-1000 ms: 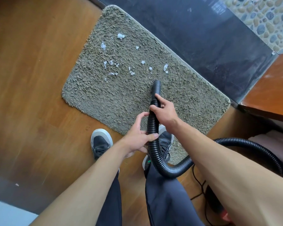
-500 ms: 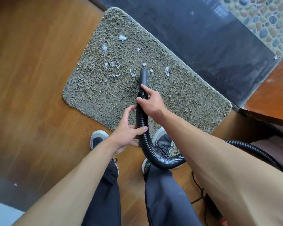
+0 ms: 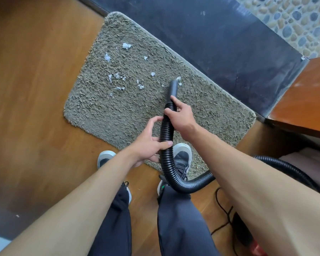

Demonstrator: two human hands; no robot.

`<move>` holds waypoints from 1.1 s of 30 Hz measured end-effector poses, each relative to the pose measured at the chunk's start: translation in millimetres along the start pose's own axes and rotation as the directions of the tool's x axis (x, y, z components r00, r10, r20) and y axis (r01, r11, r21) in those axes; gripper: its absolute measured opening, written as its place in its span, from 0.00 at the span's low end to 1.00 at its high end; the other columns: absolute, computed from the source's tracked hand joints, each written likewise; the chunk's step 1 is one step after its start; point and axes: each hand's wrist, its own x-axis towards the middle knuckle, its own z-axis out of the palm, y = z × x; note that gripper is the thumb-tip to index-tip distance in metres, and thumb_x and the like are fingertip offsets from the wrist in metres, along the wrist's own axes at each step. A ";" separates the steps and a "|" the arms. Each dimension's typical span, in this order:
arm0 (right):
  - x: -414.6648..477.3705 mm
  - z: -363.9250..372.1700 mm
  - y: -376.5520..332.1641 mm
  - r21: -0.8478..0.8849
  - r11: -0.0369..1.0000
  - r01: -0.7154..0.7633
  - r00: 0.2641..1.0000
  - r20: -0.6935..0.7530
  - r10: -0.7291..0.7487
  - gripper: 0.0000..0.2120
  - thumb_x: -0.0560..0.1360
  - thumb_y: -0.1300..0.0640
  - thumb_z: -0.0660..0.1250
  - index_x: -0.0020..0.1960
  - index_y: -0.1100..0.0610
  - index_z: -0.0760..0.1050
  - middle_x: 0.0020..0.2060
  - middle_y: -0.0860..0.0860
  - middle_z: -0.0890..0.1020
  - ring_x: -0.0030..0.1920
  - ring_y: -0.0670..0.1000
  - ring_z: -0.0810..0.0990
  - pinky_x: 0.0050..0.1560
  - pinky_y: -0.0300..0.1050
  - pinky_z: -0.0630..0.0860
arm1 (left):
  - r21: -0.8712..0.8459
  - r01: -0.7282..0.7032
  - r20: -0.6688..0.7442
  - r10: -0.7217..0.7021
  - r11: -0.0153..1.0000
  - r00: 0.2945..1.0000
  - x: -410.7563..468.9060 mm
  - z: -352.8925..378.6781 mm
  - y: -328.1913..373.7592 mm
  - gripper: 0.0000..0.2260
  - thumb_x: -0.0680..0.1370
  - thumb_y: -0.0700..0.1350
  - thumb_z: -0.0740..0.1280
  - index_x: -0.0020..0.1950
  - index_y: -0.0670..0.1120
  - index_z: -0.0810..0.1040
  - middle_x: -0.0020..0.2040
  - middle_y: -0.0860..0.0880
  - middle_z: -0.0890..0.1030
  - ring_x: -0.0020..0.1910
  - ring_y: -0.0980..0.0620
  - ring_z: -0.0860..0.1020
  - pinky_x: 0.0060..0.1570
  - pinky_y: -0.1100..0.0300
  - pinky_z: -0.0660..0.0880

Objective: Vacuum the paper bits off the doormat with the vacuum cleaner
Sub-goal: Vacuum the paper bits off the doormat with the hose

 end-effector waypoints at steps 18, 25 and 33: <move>-2.3 -32.3 -1.5 0.086 0.996 -0.011 1.000 -0.021 0.013 0.34 0.68 0.55 0.69 0.74 0.49 0.68 0.56 0.53 0.82 0.54 0.55 0.83 0.60 0.58 0.79 | 0.069 -0.003 -0.036 0.006 0.998 0.999 4.7 35.8 18.6 0.34 0.79 0.35 0.69 0.73 0.64 0.58 0.49 0.46 0.85 0.39 0.52 0.84 0.37 0.49 0.82; -3.8 -23.2 -11.4 0.079 0.997 0.010 1.000 0.018 -0.012 0.35 0.67 0.54 0.70 0.74 0.48 0.68 0.57 0.51 0.81 0.53 0.52 0.83 0.60 0.57 0.79 | 0.061 0.005 -0.070 -0.001 0.998 0.998 -2.0 30.2 22.4 0.34 0.79 0.35 0.69 0.73 0.64 0.58 0.47 0.47 0.86 0.38 0.53 0.85 0.40 0.45 0.82; -6.4 -35.3 -3.7 0.164 0.985 -0.047 0.998 -0.026 0.053 0.30 0.76 0.63 0.68 0.75 0.51 0.67 0.51 0.51 0.80 0.44 0.50 0.80 0.54 0.51 0.81 | 0.143 0.023 0.001 -0.024 0.990 1.000 -2.3 33.0 29.4 0.35 0.79 0.36 0.69 0.75 0.62 0.56 0.47 0.49 0.84 0.31 0.59 0.81 0.40 0.46 0.82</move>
